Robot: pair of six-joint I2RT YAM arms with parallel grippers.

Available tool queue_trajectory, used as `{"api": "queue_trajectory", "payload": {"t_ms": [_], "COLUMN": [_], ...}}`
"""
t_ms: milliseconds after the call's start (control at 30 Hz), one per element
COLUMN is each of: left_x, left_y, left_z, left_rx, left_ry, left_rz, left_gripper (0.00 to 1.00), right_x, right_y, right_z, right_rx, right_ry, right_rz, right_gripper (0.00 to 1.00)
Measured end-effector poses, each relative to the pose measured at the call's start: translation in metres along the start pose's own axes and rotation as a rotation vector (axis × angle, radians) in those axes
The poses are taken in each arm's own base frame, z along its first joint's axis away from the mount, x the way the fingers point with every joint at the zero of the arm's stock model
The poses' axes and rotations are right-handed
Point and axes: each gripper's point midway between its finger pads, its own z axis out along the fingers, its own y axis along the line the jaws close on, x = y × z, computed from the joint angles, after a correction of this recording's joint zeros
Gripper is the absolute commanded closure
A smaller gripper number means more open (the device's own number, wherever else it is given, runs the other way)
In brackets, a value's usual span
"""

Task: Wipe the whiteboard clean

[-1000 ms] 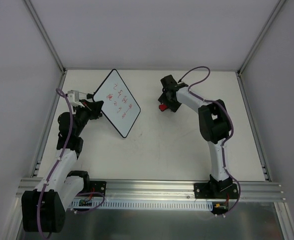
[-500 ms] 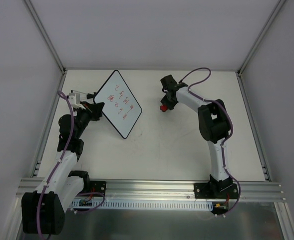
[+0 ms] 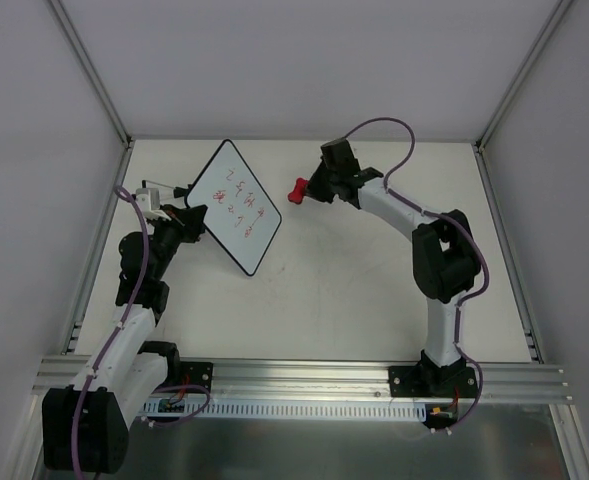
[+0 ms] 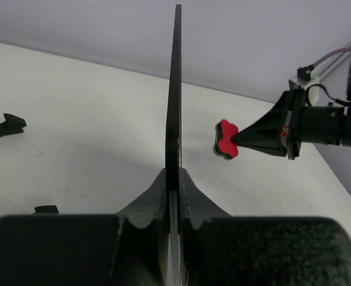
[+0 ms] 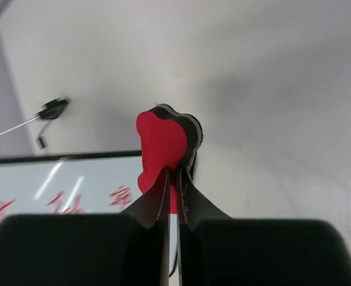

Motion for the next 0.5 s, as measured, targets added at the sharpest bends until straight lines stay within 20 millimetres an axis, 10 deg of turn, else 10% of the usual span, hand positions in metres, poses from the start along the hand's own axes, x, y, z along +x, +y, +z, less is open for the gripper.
{"api": "queue_trajectory", "payload": {"t_ms": [267, 500], "left_x": [-0.002, -0.003], "left_y": [0.003, 0.007], "left_z": [0.001, 0.001], "left_rx": [-0.026, -0.042], "left_ry": [-0.014, -0.022], "left_rz": [0.007, 0.029], "left_gripper": [1.0, 1.0], "right_x": [0.035, 0.068], "right_y": [0.146, 0.184], "right_z": [-0.067, -0.09], "right_rx": [-0.561, -0.752], "right_ry": [-0.006, 0.05], "right_rz": [-0.19, -0.251], "right_gripper": [1.0, 1.0]}}
